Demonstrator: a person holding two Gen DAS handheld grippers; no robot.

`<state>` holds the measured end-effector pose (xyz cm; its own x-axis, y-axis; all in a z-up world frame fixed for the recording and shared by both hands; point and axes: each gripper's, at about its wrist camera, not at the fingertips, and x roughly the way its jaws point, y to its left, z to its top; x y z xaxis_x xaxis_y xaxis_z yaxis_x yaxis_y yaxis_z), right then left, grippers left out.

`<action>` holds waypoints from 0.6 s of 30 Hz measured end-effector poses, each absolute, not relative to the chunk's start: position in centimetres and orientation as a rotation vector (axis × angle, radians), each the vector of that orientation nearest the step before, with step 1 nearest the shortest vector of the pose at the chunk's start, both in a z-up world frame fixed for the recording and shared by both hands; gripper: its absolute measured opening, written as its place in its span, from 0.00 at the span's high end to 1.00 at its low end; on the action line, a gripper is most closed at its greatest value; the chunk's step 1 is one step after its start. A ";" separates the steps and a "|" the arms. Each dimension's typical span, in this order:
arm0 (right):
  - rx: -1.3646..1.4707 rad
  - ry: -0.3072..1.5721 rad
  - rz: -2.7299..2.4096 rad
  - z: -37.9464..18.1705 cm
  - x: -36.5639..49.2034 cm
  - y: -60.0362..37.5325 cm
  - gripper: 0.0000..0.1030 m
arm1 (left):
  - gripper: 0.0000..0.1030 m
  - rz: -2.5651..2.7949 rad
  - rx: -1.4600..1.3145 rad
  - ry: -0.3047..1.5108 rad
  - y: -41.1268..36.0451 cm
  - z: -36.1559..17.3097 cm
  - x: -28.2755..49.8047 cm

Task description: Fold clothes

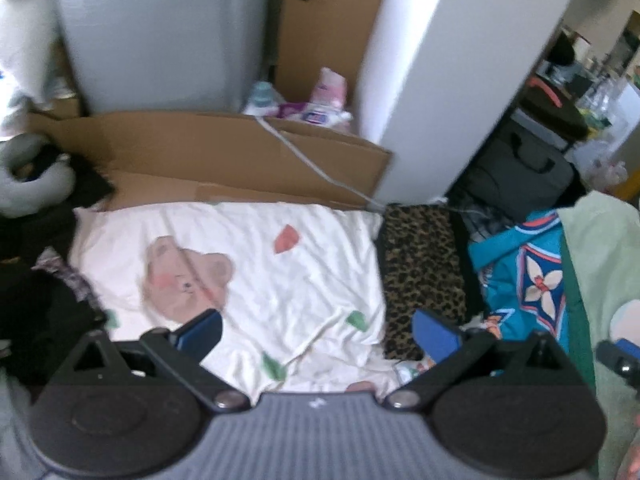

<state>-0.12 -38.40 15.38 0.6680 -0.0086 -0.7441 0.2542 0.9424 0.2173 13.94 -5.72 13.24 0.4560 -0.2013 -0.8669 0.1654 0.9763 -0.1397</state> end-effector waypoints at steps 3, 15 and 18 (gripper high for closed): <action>0.319 0.834 -0.127 17.5 -0.8 -36.8 0.00 | 0.01 -0.198 -0.019 1.072 -3.7 14.9 12.9; 0.330 0.722 -0.010 27.9 -1.8 -28.8 0.00 | 0.01 -0.144 -0.036 0.988 2.8 23.3 8.3; 0.296 0.713 0.029 29.0 -1.7 -26.2 0.00 | 0.01 -0.122 -0.003 0.959 4.0 24.5 7.6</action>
